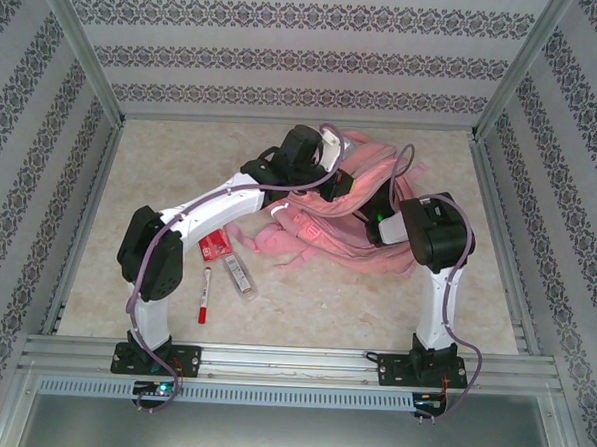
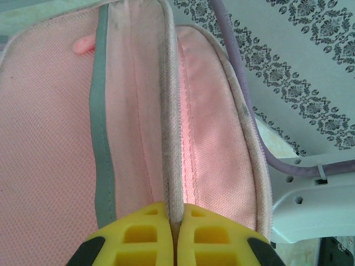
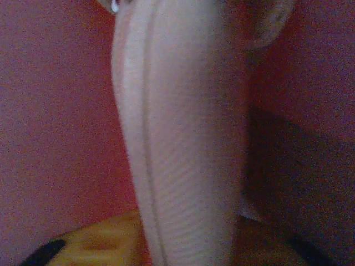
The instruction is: Pack the student bag
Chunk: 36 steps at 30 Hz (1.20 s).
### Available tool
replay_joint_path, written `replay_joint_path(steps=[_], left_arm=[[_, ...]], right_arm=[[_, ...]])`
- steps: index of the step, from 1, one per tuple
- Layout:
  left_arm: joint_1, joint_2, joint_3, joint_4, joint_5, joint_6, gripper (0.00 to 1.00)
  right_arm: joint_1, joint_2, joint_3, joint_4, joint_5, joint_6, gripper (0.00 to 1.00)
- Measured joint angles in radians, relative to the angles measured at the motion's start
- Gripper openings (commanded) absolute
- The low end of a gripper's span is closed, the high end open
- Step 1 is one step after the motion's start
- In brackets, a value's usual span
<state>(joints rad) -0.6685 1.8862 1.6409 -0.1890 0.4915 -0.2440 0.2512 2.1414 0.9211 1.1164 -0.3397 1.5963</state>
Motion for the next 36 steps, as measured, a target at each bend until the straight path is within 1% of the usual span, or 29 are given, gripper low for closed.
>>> replay_joint_path(steps=[3, 7, 13, 15, 17, 25, 28, 31, 34, 36], left_arm=[[0.008, -0.019, -0.017, 0.006, -0.006, 0.003, 0.00], [0.024, -0.053, -0.043, 0.021, -0.025, 0.009, 0.00], [0.041, -0.077, -0.080, 0.037, -0.037, 0.019, 0.00], [0.043, -0.077, -0.089, 0.046, -0.038, 0.019, 0.00], [0.044, -0.077, -0.094, 0.050, -0.041, 0.019, 0.00], [0.061, -0.083, -0.110, 0.066, -0.047, 0.019, 0.00], [0.067, -0.083, -0.115, 0.067, -0.051, 0.020, 0.00], [0.070, -0.083, -0.127, 0.068, -0.051, 0.029, 0.00], [0.070, -0.083, -0.143, 0.073, -0.050, 0.043, 0.00], [0.070, -0.082, -0.163, 0.089, -0.045, 0.060, 0.00]], right_arm=[[-0.001, -0.039, 0.000, -0.058, 0.000, -0.012, 0.58], [-0.001, -0.110, -0.003, -0.188, -0.001, -0.026, 0.66], [-0.007, -0.210, -0.008, -0.402, -0.002, -0.053, 0.67], [-0.011, -0.235, -0.005, -0.473, -0.010, -0.079, 0.62], [-0.014, -0.256, 0.000, -0.542, -0.019, -0.098, 0.62], [-0.040, -0.330, -0.005, -0.714, -0.060, -0.164, 0.61], [-0.060, -0.390, -0.043, -0.763, -0.073, -0.193, 0.61], [-0.085, -0.493, -0.100, -0.824, -0.082, -0.238, 0.62], [-0.126, -0.634, -0.174, -0.879, -0.084, -0.291, 0.62], [-0.172, -0.748, -0.227, -0.930, -0.084, -0.342, 0.62]])
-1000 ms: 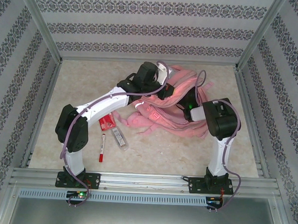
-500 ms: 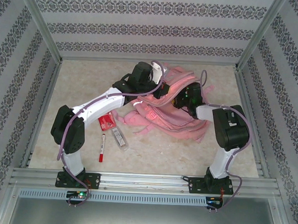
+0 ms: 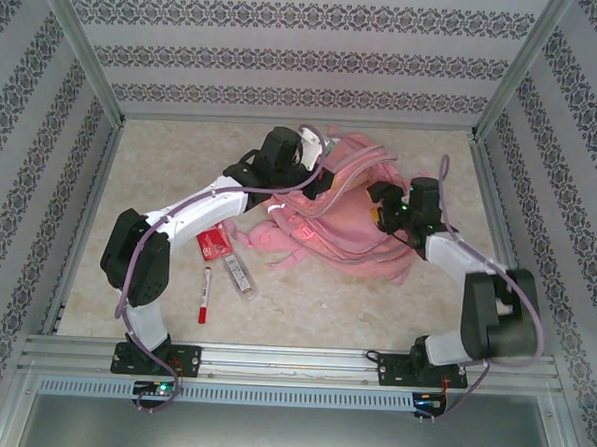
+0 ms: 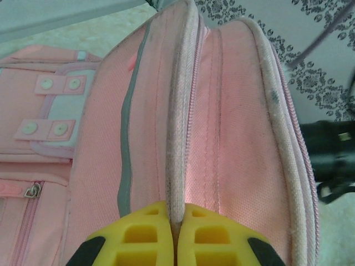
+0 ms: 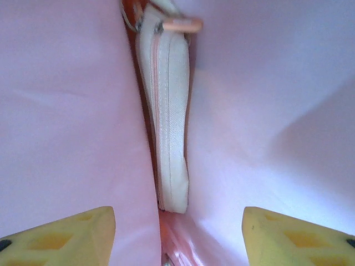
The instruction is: Pack the student bag
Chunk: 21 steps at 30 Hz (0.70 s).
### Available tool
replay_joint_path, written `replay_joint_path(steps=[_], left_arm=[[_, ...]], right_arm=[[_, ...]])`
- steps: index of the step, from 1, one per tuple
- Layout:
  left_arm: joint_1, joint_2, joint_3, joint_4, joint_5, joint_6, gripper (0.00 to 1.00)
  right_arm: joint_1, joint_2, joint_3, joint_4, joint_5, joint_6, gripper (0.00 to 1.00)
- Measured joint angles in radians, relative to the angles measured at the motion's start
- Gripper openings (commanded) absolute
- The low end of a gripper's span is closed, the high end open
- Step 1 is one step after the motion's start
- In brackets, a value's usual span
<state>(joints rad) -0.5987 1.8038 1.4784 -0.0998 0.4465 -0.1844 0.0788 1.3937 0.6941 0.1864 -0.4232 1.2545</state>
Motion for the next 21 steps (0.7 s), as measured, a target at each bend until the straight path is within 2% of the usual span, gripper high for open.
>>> replay_joint_path(steps=[5, 8, 12, 17, 21], left_arm=[[0.000, 0.014, -0.035, 0.039, 0.044, 0.042, 0.03], [0.000, 0.043, -0.035, 0.051, 0.095, 0.054, 0.20], [0.000, 0.066, -0.052, 0.075, 0.155, 0.050, 0.36], [0.001, 0.048, -0.129, 0.090, 0.183, 0.036, 0.56], [0.022, -0.030, -0.201, 0.072, 0.186, 0.002, 0.61]], right_arm=[[-0.119, -0.206, -0.062, -0.183, -0.002, -0.135, 0.63], [-0.161, -0.320, -0.057, -0.326, 0.015, -0.236, 0.63], [-0.177, -0.444, 0.008, -0.514, 0.046, -0.367, 0.62], [-0.173, -0.468, 0.138, -0.591, -0.017, -0.525, 0.58], [-0.079, -0.413, 0.237, -0.624, -0.051, -0.657, 0.59]])
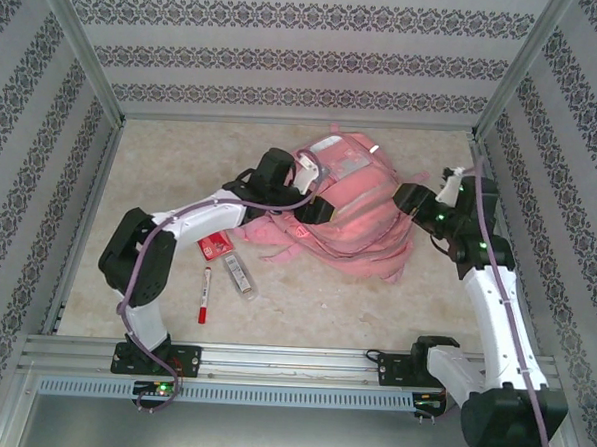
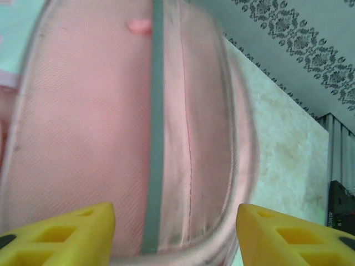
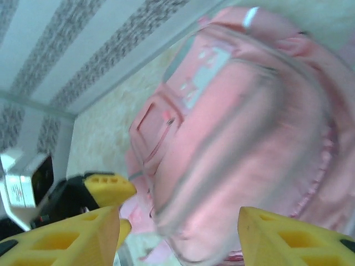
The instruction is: Pack the student bag
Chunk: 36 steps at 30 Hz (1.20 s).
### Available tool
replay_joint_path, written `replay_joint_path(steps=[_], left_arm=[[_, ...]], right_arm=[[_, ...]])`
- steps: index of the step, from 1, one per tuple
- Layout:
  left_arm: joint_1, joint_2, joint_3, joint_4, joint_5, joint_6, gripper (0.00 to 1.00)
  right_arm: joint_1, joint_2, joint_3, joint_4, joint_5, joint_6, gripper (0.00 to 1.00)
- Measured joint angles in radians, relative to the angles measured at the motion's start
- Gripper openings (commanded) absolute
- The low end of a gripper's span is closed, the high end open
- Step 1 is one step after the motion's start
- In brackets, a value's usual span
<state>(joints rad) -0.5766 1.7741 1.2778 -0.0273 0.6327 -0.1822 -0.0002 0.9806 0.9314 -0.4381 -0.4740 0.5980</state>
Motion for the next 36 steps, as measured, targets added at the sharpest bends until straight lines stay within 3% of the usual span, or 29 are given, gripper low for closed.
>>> replay_joint_path(steps=[7, 12, 17, 20, 25, 36], left_arm=[[0.152, -0.145, 0.004, -0.195, -0.083, -0.158, 0.63], [0.266, -0.213, -0.020, -0.397, -0.174, -0.228, 0.62], [0.417, -0.304, -0.144, -0.523, -0.189, -0.313, 0.58], [0.515, -0.356, -0.229, -0.559, -0.188, -0.352, 0.41], [0.592, -0.364, -0.326, -0.541, -0.152, -0.394, 0.14], [0.617, -0.127, -0.378, -0.405, -0.167, -0.425, 0.05]], right_arm=[[0.177, 0.126, 0.110, -0.033, -0.014, -0.133, 0.56], [0.366, 0.282, 0.212, -0.045, -0.030, -0.188, 0.55], [0.561, 0.473, 0.316, -0.037, -0.039, -0.198, 0.52], [0.643, 0.617, 0.422, -0.037, -0.048, -0.200, 0.49], [0.710, 0.849, 0.631, -0.036, -0.096, -0.164, 0.47], [0.729, 1.270, 1.062, -0.008, -0.145, -0.042, 0.45]])
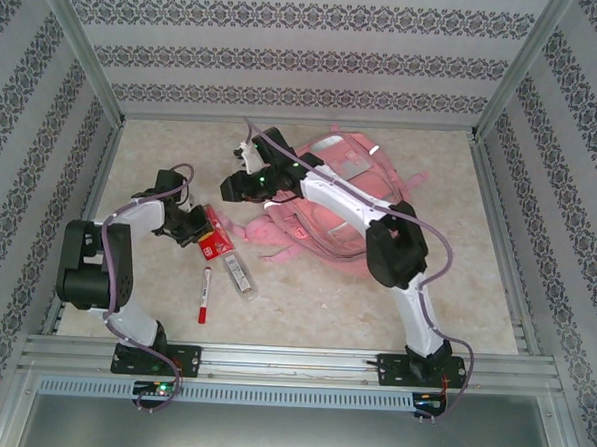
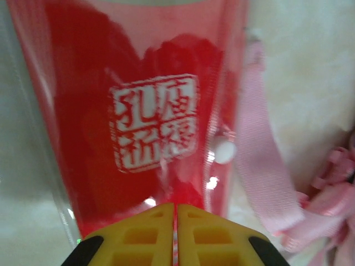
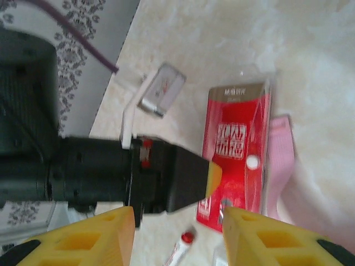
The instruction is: Pack the student bag
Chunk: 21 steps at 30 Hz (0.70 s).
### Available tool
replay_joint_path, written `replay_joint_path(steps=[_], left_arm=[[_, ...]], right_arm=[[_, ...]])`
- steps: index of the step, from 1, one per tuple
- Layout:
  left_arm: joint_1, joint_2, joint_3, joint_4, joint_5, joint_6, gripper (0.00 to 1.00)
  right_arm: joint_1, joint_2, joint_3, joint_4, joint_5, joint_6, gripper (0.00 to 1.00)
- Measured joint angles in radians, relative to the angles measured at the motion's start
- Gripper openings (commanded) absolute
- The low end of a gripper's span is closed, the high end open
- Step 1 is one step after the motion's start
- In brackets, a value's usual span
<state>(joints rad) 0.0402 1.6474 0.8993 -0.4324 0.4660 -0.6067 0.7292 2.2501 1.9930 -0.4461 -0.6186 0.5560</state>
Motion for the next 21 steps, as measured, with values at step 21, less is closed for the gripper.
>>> replay_joint_path(steps=[21], left_arm=[[0.080, -0.025, -0.105, 0.123, 0.055, -0.003, 0.00]], right_arm=[[0.031, 0.487, 0.452, -0.056, -0.037, 0.127, 0.41]])
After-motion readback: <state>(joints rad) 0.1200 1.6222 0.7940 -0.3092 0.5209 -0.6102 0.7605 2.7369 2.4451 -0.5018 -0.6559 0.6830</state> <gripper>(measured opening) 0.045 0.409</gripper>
